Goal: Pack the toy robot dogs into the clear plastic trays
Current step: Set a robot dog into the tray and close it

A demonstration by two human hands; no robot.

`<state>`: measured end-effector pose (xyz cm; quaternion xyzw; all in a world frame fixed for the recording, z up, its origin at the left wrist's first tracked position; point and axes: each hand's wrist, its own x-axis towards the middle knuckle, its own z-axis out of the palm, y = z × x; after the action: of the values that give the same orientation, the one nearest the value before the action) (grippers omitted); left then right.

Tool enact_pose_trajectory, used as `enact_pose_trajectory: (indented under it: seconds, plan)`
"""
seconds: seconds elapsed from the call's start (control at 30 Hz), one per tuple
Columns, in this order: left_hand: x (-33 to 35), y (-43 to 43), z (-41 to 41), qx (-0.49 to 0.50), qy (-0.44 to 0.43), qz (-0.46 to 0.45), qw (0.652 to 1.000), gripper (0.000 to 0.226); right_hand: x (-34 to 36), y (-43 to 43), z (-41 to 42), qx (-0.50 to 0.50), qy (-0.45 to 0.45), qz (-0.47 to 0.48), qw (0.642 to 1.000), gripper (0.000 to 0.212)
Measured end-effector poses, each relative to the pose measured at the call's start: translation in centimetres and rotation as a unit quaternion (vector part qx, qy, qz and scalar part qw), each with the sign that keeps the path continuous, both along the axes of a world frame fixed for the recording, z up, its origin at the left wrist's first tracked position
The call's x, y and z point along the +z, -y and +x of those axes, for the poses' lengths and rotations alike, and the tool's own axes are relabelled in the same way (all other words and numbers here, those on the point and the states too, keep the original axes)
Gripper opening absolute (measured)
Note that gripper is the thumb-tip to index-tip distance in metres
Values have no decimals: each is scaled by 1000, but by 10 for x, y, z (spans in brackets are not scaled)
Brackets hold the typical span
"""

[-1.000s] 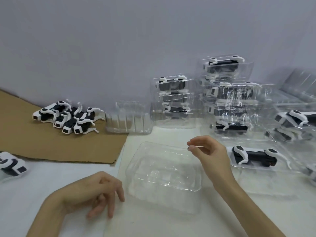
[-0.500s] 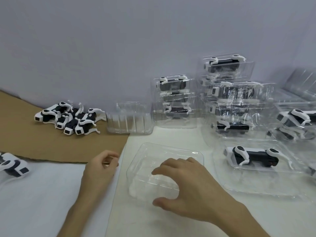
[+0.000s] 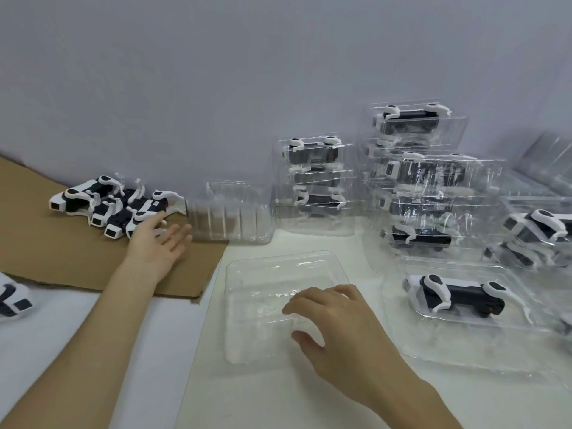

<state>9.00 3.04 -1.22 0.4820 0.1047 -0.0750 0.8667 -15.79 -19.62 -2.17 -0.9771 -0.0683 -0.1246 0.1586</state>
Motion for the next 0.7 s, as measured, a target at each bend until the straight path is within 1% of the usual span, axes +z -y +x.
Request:
enact_pose_trajectory:
  seconds: [0.03, 0.1, 0.23, 0.3, 0.4, 0.47, 0.6, 0.7]
  plan:
    - [-2, -4, 7, 6, 0, -31, 1000, 34, 0, -1, 0, -1, 0, 2, 1000, 29]
    - [-8, -10, 18, 15, 2, -50, 999, 36, 0, -3, 1, -1, -4, 6, 1000, 29]
    - [-14, -15, 33, 8, 27, -65, 997, 41, -1, -2, 3, 3, 10, 13, 1000, 28]
    - [-13, -13, 38, 12, 38, -66, 997, 30, -1, 1, 3, -1, 13, 16, 1000, 28]
    - [-10, -7, 30, 30, 53, -72, 996, 35, -3, 2, 4, -7, 13, 18, 1000, 28]
    - [-10, -1, 18, 47, 54, -41, 997, 34, -3, 1, 5, -9, 13, 15, 1000, 28]
    - [-17, 11, -11, 96, 51, 63, 992, 35, -5, -1, 5, -12, 19, 16, 1000, 28]
    - [-19, 12, -32, 94, 60, 119, 987, 35, -7, 0, 5, -12, 16, 22, 1000, 28]
